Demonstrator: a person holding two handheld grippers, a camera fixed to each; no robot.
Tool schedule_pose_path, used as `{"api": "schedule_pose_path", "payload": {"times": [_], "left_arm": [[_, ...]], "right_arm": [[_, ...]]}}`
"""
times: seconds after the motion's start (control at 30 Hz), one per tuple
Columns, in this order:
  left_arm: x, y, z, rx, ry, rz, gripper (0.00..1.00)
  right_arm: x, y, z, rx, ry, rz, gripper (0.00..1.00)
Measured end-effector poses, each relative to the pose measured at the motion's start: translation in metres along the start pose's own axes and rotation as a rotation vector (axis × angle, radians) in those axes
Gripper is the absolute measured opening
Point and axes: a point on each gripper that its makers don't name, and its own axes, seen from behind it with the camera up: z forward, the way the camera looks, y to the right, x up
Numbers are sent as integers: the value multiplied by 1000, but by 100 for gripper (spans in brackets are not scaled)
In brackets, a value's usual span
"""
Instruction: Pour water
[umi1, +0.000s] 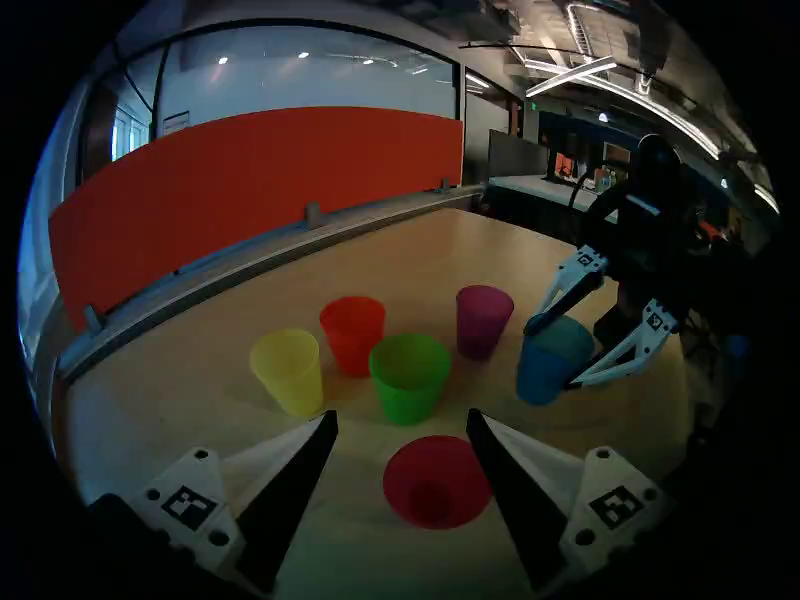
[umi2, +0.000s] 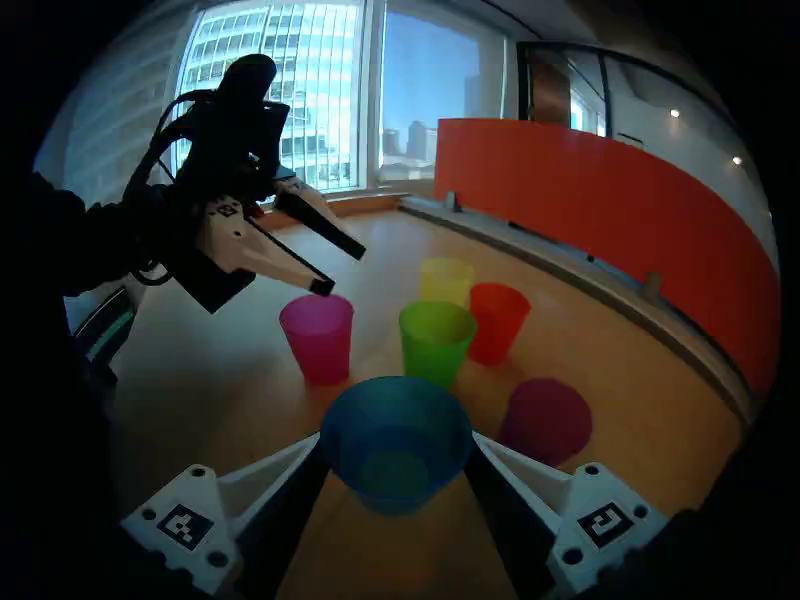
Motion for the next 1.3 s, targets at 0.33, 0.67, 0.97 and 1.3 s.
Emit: {"api": "schedule_pose_path", "payload": {"times": [0.33, 0.67, 0.97, 1.3], "left_arm": [[-6, 3, 20, -2, -52, -9, 96], [-11, 7, 44, -8, -106, -19, 96], [-11, 6, 61, 4, -136, -33, 96], [-17, 5, 79, 9, -162, -48, 96]], "right_arm": [[24, 9, -30, -48, 66, -3, 91], [37, 19, -58, -89, 119, 6, 91], [38, 22, -72, -113, 131, 8, 91], [38, 25, -78, -123, 131, 4, 91]]}}
